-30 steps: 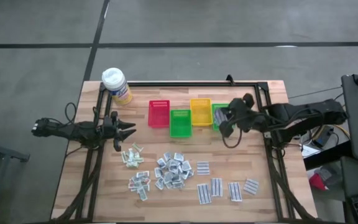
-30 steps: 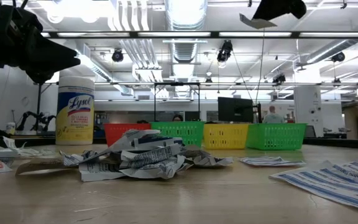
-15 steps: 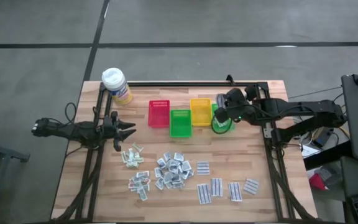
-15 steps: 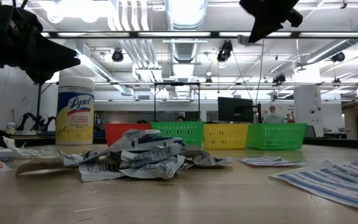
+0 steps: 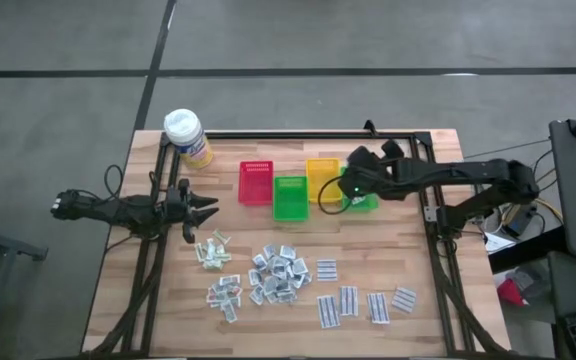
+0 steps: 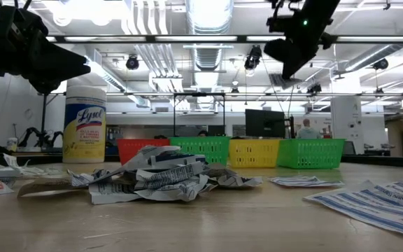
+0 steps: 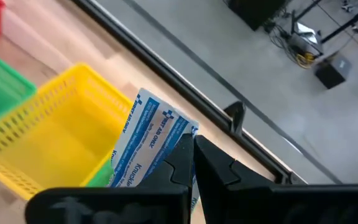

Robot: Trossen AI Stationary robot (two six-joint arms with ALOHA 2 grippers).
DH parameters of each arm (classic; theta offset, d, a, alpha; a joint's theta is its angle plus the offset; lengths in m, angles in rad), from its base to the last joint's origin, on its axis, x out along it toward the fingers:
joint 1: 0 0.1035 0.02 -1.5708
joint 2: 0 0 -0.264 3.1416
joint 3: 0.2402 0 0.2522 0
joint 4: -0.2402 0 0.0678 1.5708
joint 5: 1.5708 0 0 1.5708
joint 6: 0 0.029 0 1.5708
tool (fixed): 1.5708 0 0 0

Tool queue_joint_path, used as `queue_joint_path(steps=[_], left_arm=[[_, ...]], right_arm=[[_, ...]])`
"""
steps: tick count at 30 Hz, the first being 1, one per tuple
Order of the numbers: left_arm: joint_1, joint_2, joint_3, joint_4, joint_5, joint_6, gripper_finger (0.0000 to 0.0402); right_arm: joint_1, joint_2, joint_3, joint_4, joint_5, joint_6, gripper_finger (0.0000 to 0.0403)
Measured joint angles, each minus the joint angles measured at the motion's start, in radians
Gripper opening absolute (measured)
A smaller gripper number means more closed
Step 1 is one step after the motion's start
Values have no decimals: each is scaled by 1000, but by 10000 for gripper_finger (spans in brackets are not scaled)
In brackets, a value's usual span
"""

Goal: Pick & Place First Aid Supplies
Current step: Put the blue bandage into the right green basket

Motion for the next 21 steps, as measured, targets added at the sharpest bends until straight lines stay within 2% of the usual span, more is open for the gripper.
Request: queue_joint_path(steps=[14, 21], left_arm=[[0, 0, 0, 0, 0, 0, 131], [0, 0, 0, -2, 0, 0, 131]], right_arm=[[-17, 129, -41, -21, -30, 89, 8], [-21, 130, -138, -21, -73, 245, 8]])
